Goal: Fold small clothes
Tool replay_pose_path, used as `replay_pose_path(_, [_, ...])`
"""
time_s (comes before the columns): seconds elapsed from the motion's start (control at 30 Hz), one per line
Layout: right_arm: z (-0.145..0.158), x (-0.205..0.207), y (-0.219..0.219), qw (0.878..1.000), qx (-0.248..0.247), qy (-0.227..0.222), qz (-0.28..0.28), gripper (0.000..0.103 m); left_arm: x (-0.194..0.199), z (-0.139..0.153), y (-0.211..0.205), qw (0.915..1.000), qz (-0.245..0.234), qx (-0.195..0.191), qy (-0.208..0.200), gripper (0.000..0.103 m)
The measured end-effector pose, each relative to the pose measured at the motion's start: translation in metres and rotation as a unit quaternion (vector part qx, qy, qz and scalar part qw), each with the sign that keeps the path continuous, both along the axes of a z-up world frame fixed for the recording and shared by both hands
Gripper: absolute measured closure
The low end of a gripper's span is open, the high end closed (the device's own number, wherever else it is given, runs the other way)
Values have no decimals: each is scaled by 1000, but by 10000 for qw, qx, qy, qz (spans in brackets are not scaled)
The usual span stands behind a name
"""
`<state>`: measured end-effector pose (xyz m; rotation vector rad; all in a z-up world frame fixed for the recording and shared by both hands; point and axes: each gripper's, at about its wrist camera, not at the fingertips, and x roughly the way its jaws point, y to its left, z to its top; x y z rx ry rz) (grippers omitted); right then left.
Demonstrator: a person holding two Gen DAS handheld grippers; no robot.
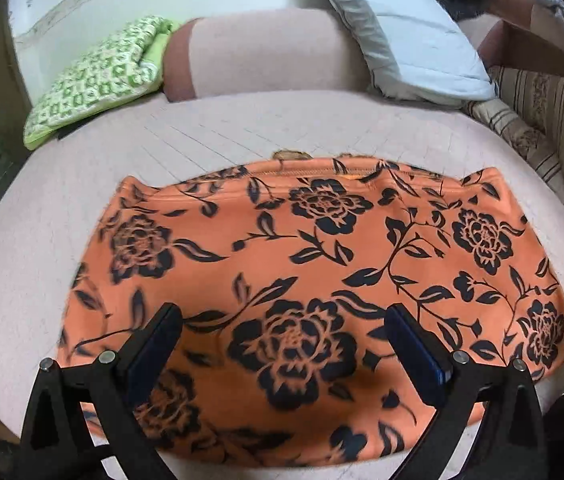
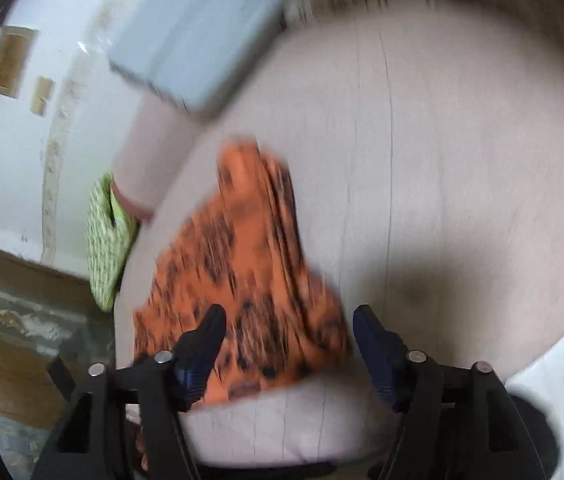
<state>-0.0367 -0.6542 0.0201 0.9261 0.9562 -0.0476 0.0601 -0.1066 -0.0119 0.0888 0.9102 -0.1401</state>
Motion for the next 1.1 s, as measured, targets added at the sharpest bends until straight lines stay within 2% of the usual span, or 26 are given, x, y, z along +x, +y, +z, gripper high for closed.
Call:
replay_pose_path(0.1, [-8,48,-3,9988,161,-60,464,33,19,-38,-6,9983,38,121,576,1])
replay_pose_path(0.17, [-21,66,-10,9978,66,96,652,33,16,-41,-4,9994,103,15,336,0])
replay_pose_path(0.3, [-50,104,-5,9935,171,245,1095,33,21,-41,-4,9991,86,47,419,0])
replay_pose_path(0.43, [-62,133,12,9876,-169,341,1522,34,22,-40,0,9991,77,69,400,0])
replay_pose_path(0.47, [-61,140,17,9836,-131,437,1743,51,22,-40,2,9992,82,69,391,0])
replay_pose_path(0.5, [-66,137,14,9823,-23,514,1801,78,23,-42,-1,9992,82,74,392,0])
replay_pose_path(0.53, [-63,138,15,9826,33,513,1785,90,23,-43,-2,9991,75,73,400,0])
replay_pose_path(0.6, [-42,135,20,9828,-370,257,1790,91,22,-42,-6,9991,43,70,407,0])
replay_pose_path(0.63, [-38,130,20,9839,-413,197,1730,91,22,-42,-5,9992,4,56,401,0])
replay_pose_path(0.67, [-42,130,22,9847,-531,255,1638,91,22,-43,-4,9992,-18,38,387,0])
replay_pose_path(0.7, [-56,132,23,9819,-769,579,1630,91,22,-44,-4,9993,-31,30,375,0])
replay_pose_path(0.73, [-69,132,22,9804,-773,768,1640,88,22,-45,-4,9993,-49,36,360,0])
replay_pose_path(0.8, [-69,131,16,9874,-457,682,1356,85,22,-45,-5,9994,-77,46,348,0])
replay_pose_path(0.83, [-61,130,16,9886,-437,664,1276,73,22,-45,-4,9993,-90,11,354,0])
replay_pose_path(0.87, [-50,128,18,9873,-693,702,1246,50,22,-45,-3,9993,-118,-17,364,0])
replay_pose_path(0.9, [-37,125,20,9844,-1124,710,1156,37,22,-45,-3,9993,-138,-21,354,0])
replay_pose_path(0.93, [-28,121,20,9818,-1419,695,1052,32,21,-45,-1,9993,-148,-27,341,0])
replay_pose_path(1.0, [-6,111,21,9783,-1816,534,843,32,20,-45,-1,9994,-160,-38,309,0])
replay_pose_path(1.07, [14,97,27,9787,-1905,207,740,32,19,-45,1,9993,-187,-55,325,0])
replay_pose_path(1.1, [26,91,38,9777,-1914,-73,862,32,18,-43,3,9992,-199,-81,345,0])
